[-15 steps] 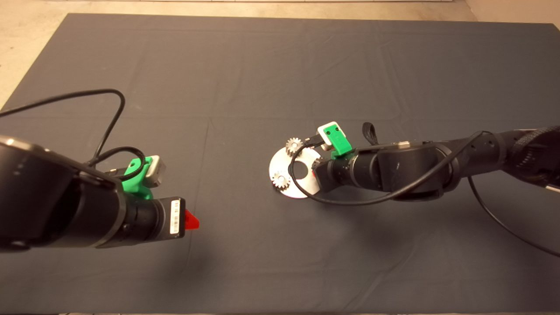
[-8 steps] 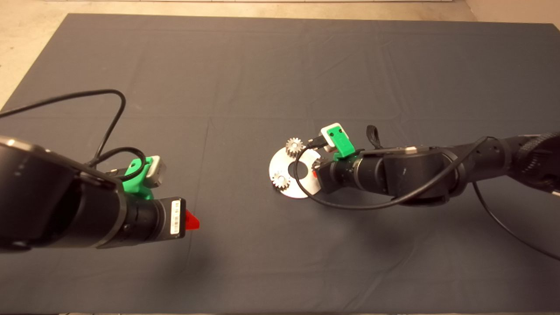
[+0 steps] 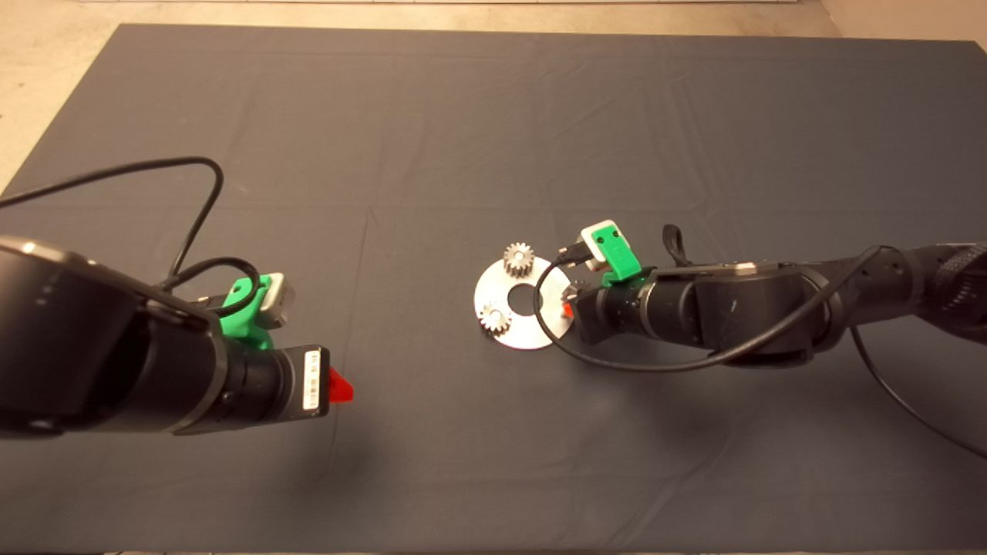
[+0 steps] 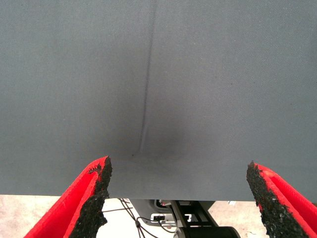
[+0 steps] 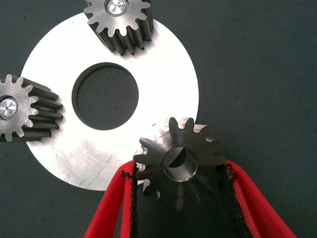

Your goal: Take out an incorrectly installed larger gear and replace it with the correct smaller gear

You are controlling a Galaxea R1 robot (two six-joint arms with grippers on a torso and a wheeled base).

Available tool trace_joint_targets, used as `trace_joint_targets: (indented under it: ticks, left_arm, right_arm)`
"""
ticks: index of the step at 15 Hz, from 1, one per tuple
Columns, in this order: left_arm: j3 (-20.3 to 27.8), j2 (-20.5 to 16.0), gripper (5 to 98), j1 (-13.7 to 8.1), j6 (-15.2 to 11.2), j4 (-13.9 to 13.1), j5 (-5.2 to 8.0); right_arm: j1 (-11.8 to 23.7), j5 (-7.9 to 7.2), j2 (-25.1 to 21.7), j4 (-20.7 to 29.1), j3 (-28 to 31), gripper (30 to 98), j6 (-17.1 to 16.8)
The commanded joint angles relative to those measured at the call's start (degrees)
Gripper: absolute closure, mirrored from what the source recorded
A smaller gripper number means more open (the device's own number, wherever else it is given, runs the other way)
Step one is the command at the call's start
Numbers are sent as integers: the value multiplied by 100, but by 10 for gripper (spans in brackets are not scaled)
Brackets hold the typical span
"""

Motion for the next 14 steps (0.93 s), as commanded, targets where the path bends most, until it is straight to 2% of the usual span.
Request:
trace_joint_targets:
  ticks: [1, 14]
  left_arm:
    - [-47, 4, 347, -1, 6, 52, 758]
    - [-31, 4, 347, -1, 6, 52, 758]
  right_arm:
    - [35, -801, -25, 47, 70, 947, 25]
    - [55, -801, 326, 47, 62, 946, 25]
